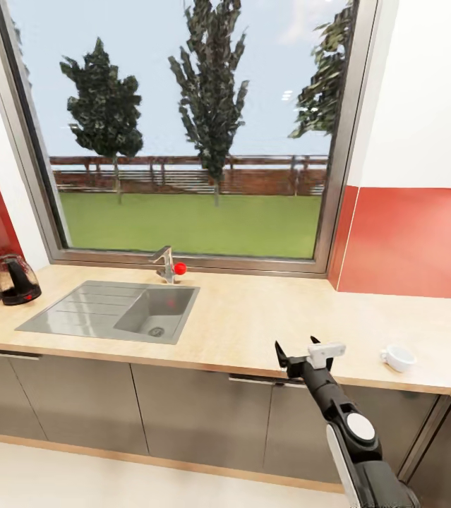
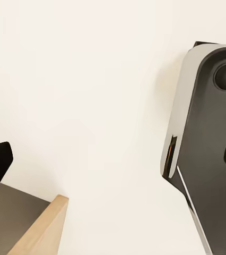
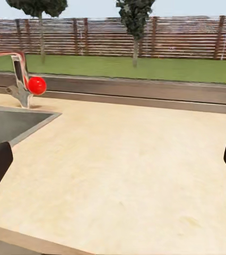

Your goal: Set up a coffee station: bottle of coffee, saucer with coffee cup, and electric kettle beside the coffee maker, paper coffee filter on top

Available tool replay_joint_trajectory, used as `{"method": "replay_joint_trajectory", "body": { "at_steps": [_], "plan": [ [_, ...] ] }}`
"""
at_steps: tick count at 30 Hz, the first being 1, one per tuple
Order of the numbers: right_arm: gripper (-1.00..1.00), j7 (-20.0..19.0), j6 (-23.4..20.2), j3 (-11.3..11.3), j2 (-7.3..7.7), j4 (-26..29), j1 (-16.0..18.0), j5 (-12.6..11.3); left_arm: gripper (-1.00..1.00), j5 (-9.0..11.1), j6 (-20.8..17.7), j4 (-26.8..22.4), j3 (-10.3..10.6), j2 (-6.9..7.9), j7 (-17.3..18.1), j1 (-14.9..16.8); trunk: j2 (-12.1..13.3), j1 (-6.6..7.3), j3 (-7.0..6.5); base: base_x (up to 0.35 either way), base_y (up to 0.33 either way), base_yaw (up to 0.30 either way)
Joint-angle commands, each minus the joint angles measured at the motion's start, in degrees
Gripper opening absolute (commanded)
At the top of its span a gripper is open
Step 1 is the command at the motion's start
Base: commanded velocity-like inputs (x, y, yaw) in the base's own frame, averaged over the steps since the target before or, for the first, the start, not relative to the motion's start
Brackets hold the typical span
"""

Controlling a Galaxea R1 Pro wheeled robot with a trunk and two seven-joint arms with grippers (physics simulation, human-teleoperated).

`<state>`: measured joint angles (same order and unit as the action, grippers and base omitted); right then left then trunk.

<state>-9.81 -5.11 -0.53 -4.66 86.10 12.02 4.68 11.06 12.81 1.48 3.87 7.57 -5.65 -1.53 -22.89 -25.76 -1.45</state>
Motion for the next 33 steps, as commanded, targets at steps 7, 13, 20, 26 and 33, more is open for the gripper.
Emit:
{"method": "replay_joint_trajectory", "body": {
  "at_steps": [7, 13, 20, 26, 33],
  "plan": [
    [1.0, 8.3, -5.4, -0.1, -0.46, -0.5, 7.9, 0.7, 1.0, 0.4, 0.3, 0.1, 0.4, -0.03, -0.1, 0.0, 0.0, -0.02, 0.0, 0.0, 0.0, 0.0],
    [1.0, 18.5, -10.3, -0.3, -0.38, -1.4, 12.8, 0.7, 1.0, 0.4, 0.2, 0.1, 0.4, 0.0, -0.1, -0.1, 0.0, -0.02, 0.0, 0.0, 0.0, 0.0],
    [1.0, 24.0, -11.9, -6.6, 0.09, -1.6, 16.3, 0.7, 1.0, 0.4, 0.3, 0.1, 0.4, 0.0, -0.1, 0.0, 0.0, -0.02, 0.0, 0.0, 0.0, 0.0],
    [1.0, 24.4, -12.2, -8.0, -0.14, -1.6, 16.7, 0.7, 1.0, 0.2, 0.1, 0.1, 0.5, -0.1, 0.3, 0.0, 0.0, -0.02, 0.0, 0.0, 0.0, 0.0],
    [1.0, 24.5, -12.4, -8.1, -0.34, -1.8, 16.7, 0.8, 1.0, -4.4, -0.7, 0.2, 0.5, 0.03, 0.7, 0.0, 0.0, -0.02, 0.0, 0.0, 0.0, -0.082]
  ]
}}
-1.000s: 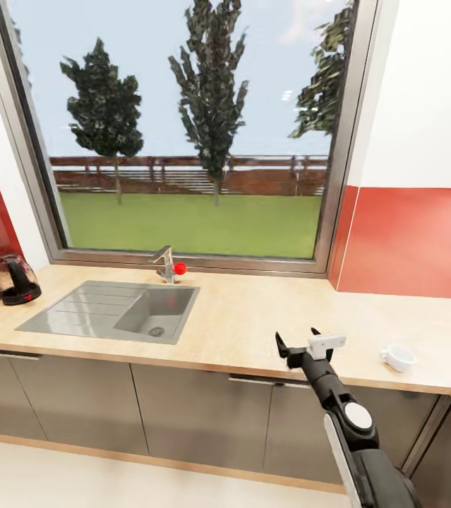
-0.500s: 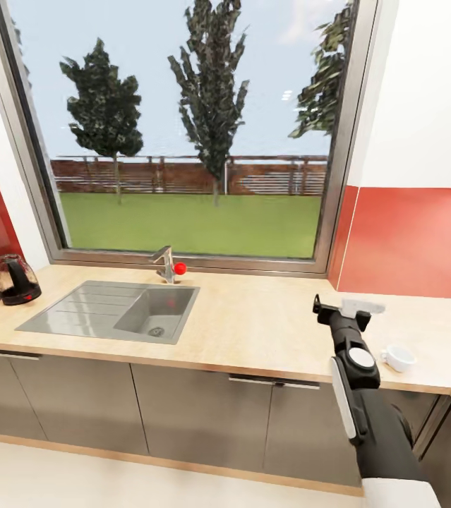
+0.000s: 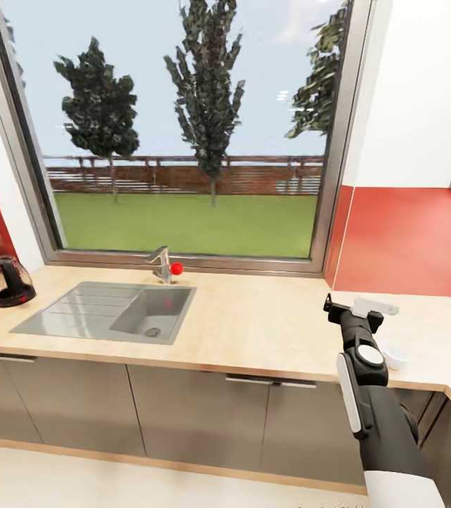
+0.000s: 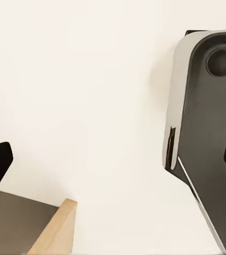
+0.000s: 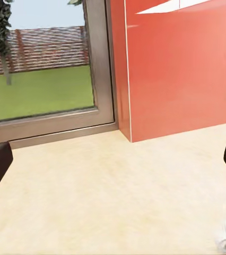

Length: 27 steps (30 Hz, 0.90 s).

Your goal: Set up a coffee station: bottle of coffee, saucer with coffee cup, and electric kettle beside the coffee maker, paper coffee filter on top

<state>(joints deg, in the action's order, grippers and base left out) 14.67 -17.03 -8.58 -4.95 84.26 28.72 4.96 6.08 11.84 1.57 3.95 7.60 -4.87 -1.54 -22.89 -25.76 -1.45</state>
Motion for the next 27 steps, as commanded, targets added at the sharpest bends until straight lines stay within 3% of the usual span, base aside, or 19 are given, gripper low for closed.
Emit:
{"method": "replay_joint_trajectory", "body": {
  "at_steps": [1, 3, 13, 27],
  "plan": [
    [1.0, 0.0, -0.4, 0.0, -0.05, 0.0, 0.0, 0.5, 1.0, 0.1, 0.2, 0.1, 0.4, 0.0, 0.0, 0.0, 0.0, -0.02, 0.0, 0.0, 0.0, -0.216],
    [1.0, 0.0, -0.5, 0.0, -0.05, 0.0, 0.0, 0.6, 1.0, -1.1, -0.1, 0.2, 0.4, 0.0, 0.0, 0.0, 0.0, -0.02, 0.0, 0.0, 0.0, -0.24],
    [1.0, 0.0, -0.5, 0.0, -0.06, -0.2, -0.1, 0.6, 1.0, -3.1, -4.3, 0.2, 0.6, -0.17, -0.1, -0.3, 0.0, -0.02, 0.0, 0.0, 0.0, -0.262],
    [1.0, 0.0, -0.5, 0.0, -0.06, -0.4, -0.1, 0.6, 1.0, -3.4, -4.9, 0.3, 0.6, -0.22, -0.4, -0.4, 0.0, -0.02, 0.0, 0.0, 0.0, -0.267]
  ]
}}
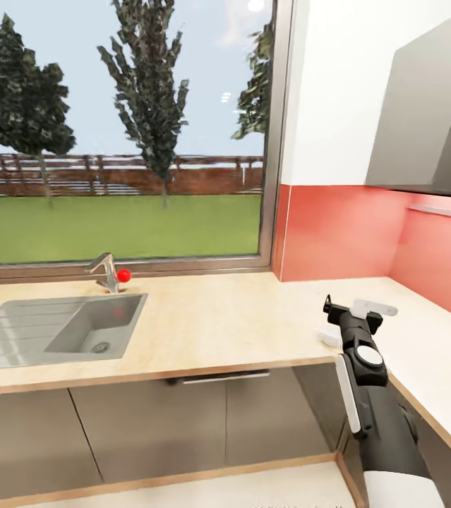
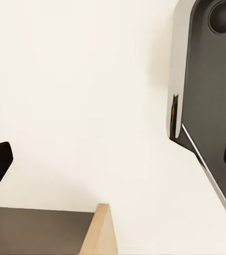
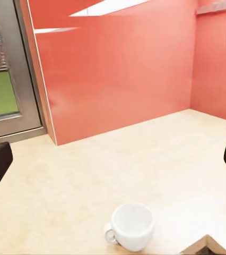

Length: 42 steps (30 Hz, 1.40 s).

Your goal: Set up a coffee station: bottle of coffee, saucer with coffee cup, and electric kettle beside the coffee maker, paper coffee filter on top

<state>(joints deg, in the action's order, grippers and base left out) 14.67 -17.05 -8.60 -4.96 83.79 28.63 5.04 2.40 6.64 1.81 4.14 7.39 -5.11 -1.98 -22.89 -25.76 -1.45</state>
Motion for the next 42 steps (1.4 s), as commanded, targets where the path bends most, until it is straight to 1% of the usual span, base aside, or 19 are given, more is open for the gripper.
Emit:
{"method": "replay_joint_trajectory", "body": {
  "at_steps": [1, 6, 9, 13, 20, 23, 25, 26, 27, 28, 30, 31, 33, 34, 36, 37, 40, 41, 42],
  "plan": [
    [1.0, 0.0, -0.4, 0.0, -0.05, 0.0, 0.0, 0.5, 1.0, 0.2, 0.3, 0.1, 0.4, -0.01, -0.2, 0.0, 0.0, -0.02, 0.0, 0.0, 0.0, -0.267],
    [1.0, 0.0, -0.5, 0.0, -0.1, -0.5, 0.0, 0.5, 1.0, 0.2, 0.1, 0.1, 0.4, 0.1, -0.2, 0.0, 0.0, -0.02, 0.0, 0.0, 0.0, -0.267],
    [1.0, 0.0, -0.5, 0.0, -0.13, -0.6, 0.0, 0.4, 1.0, 0.2, -1.4, 0.1, 0.3, 0.13, -0.3, 0.0, 0.0, -0.02, 0.0, 0.093, 0.005, -0.267],
    [1.0, 0.0, -0.5, 0.0, -0.13, -0.9, 0.0, 0.4, 1.0, 0.3, -2.8, 0.1, 0.3, 0.07, -0.4, 0.0, 0.0, -0.02, 0.0, 0.25, 0.061, -0.213],
    [1.0, 0.0, -1.2, 0.1, -0.13, -3.3, 0.0, 0.4, 1.0, 0.3, -3.3, 0.1, 0.3, 0.0, -0.4, 0.0, 0.0, -0.02, 0.0, 0.309, 0.091, -0.041],
    [1.0, 0.0, -5.4, 0.3, -0.09, -4.6, 0.0, 0.4, 1.0, 0.2, -3.4, 0.2, 0.4, -0.05, -0.3, 0.0, 0.0, -0.02, 0.0, 0.319, 0.096, -0.005],
    [1.0, 0.0, -11.1, 0.5, -0.07, -5.1, 0.3, 0.3, 1.0, 0.2, -3.9, 0.2, 0.4, -0.08, -0.3, 0.0, 0.0, -0.02, 0.0, 0.32, 0.097, -0.002],
    [1.0, 0.0, -12.6, 0.6, -0.06, -5.1, 0.4, 0.3, 1.0, 0.2, -4.1, 0.2, 0.4, -0.08, -0.3, 0.0, 0.0, -0.02, 0.0, 0.32, 0.097, -0.001],
    [1.0, 0.0, -15.2, 0.6, -0.06, -5.2, 1.0, 0.3, 1.0, 0.2, -4.7, 0.2, 0.4, -0.11, -0.3, 0.0, 0.0, -0.02, 0.0, 0.319, 0.097, -0.001],
    [1.0, 0.0, -16.4, 0.7, -0.05, -5.2, 1.5, 0.3, 1.0, 0.2, -5.0, 0.2, 0.4, -0.12, -0.3, 0.0, 0.0, -0.02, 0.0, 0.316, 0.097, -0.001],
    [1.0, 0.1, -20.4, 0.8, -0.05, -5.4, 4.8, 0.3, 1.0, 0.2, -6.2, 0.2, 0.5, -0.22, -0.3, 0.0, 0.0, -0.02, 0.0, 0.265, 0.086, 0.0],
    [1.0, 0.1, -21.3, 0.8, -0.05, -5.5, 5.8, 0.3, 1.0, 0.2, -6.5, 0.2, 0.5, -0.25, -0.3, 0.0, 0.0, -0.02, 0.0, 0.185, 0.061, 0.0],
    [1.0, 0.1, -25.2, 0.8, -0.03, -5.8, 9.1, 0.4, 1.0, 0.2, -7.0, 0.2, 0.5, -0.3, -0.3, -0.1, 0.0, -0.02, 0.0, 0.097, 0.032, 0.0],
    [1.0, 0.1, -26.4, 0.8, -0.01, -5.8, 9.8, 0.4, 1.0, 0.2, -7.1, 0.2, 0.5, -0.29, -0.3, -0.1, 0.0, -0.02, 0.0, 0.061, 0.02, 0.0],
    [1.0, 0.1, -31.6, 0.9, 0.02, -5.8, 12.0, 0.4, 1.0, 0.2, -7.3, 0.2, 0.5, -0.28, -0.3, -0.1, 0.0, -0.02, 0.0, 0.032, 0.011, 0.0],
    [1.0, 0.1, -33.0, 0.9, 0.02, -5.8, 12.4, 0.5, 1.0, 0.2, -7.4, 0.2, 0.5, -0.3, -0.3, -0.1, 0.0, -0.02, 0.0, 0.02, 0.007, 0.0],
    [1.0, 0.1, -39.1, 0.9, 0.04, -5.3, 14.0, 0.5, 1.0, 0.2, -7.5, 0.3, 0.5, -0.34, -0.3, -0.1, 0.0, -0.02, 0.0, 0.01, 0.003, 0.0],
    [1.0, 0.1, -40.5, 0.9, 0.04, -4.9, 14.3, 0.5, 1.0, 0.2, -7.5, 0.3, 0.5, -0.36, -0.3, -0.1, 0.0, -0.02, 0.0, 0.004, 0.001, 0.0],
    [1.0, 0.1, -41.0, 0.9, 0.04, -4.7, 14.4, 0.5, 1.0, 0.2, -7.5, 0.4, 0.5, -0.36, -0.3, -0.1, 0.0, -0.02, 0.0, 0.003, 0.001, 0.0]
  ]
}}
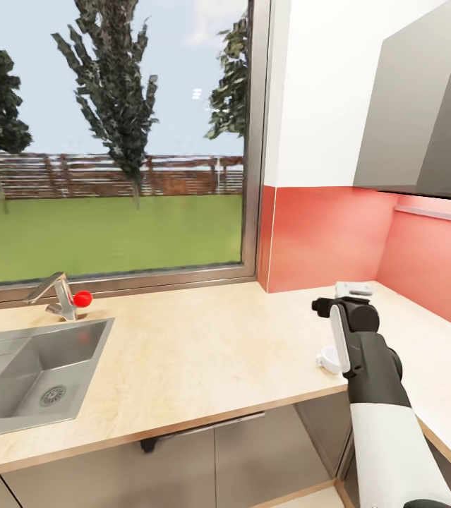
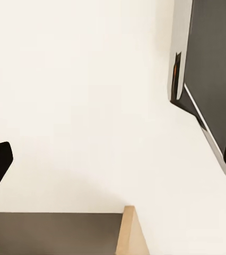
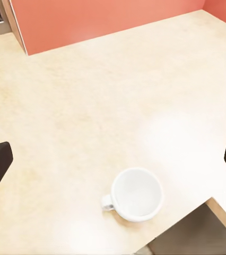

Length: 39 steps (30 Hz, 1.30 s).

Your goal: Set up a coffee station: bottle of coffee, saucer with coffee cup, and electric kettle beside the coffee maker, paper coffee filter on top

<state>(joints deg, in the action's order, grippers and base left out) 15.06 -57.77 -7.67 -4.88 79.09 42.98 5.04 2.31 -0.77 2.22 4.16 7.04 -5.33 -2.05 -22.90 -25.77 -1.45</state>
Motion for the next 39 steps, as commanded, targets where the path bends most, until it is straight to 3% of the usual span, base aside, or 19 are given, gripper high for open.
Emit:
{"method": "replay_joint_trajectory", "body": {
  "at_steps": [1, 10, 17, 29, 39],
  "plan": [
    [1.0, -0.2, -1.0, -0.1, -0.05, 0.4, 0.2, 0.6, 1.0, 0.2, -0.1, 0.0, 0.4, 0.01, -0.1, 0.0, 0.0, -0.02, 0.0, 0.002, 0.001, 0.0],
    [1.0, -0.2, -2.2, 0.1, 0.02, -2.7, 0.4, 0.8, 1.0, -0.2, -0.7, 0.2, 0.6, -0.06, 0.0, 0.0, 0.0, -0.02, 0.0, 0.0, 0.0, 0.0],
    [1.0, -0.3, -2.2, 0.0, 0.94, -7.0, 0.4, 0.8, 1.0, -2.0, -4.4, 0.2, 1.8, -0.12, -0.2, 0.0, 0.0, -0.02, 0.0, 0.0, 0.0, 0.0],
    [1.0, -0.2, -2.2, 0.0, 1.1, -10.8, 0.4, 0.9, 1.0, -2.1, -4.8, 0.2, 1.9, -0.2, -0.2, 0.1, 0.0, -0.02, 0.0, 0.01, 0.0, 0.0],
    [1.0, -0.1, -2.2, 0.0, 1.26, -11.4, 0.4, 1.0, 1.0, -2.1, -4.8, 0.2, 1.9, -0.18, -0.2, 0.1, 0.0, -0.02, 0.0, 0.162, -0.082, 0.0]
  ]
}}
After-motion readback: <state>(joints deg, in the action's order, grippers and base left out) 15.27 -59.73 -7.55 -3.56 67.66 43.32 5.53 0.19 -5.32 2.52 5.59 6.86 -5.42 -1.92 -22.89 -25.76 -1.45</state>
